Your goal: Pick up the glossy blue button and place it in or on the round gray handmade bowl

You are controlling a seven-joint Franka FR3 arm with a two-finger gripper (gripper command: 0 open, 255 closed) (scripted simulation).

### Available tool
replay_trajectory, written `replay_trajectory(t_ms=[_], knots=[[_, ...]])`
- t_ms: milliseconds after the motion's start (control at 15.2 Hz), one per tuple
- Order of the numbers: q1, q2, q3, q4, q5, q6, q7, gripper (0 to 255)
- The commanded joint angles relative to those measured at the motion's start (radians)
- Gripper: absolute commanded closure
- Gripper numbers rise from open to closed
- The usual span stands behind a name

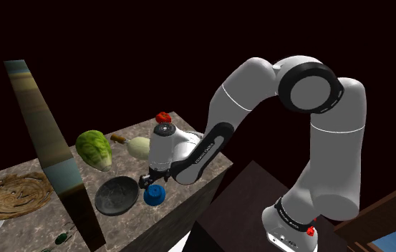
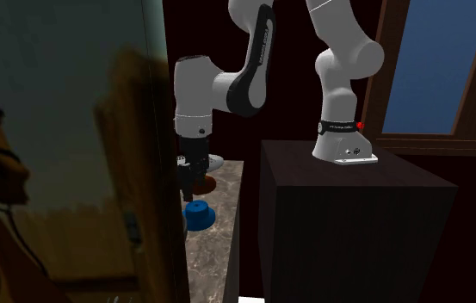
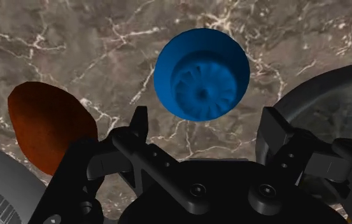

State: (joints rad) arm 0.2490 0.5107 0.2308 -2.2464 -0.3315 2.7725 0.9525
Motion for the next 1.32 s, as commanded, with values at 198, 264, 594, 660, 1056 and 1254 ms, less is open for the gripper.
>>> replay_trajectory(t_ms=[198, 264, 594, 660, 1056, 1254], knots=[[0.035, 0.082, -0.037, 0.046, -0.030, 0.038, 0.027, 0], [0.040, 0.096, -0.043, 0.052, -0.035, 0.047, 0.031, 0], [0.048, 0.118, -0.053, 0.062, -0.041, 0.060, 0.036, 0], [0.048, 0.118, -0.053, 0.062, -0.041, 0.060, 0.036, 0], [0.048, 0.118, -0.053, 0.062, -0.041, 0.059, 0.036, 255], [0.047, 0.118, -0.053, 0.062, -0.041, 0.059, 0.036, 255]])
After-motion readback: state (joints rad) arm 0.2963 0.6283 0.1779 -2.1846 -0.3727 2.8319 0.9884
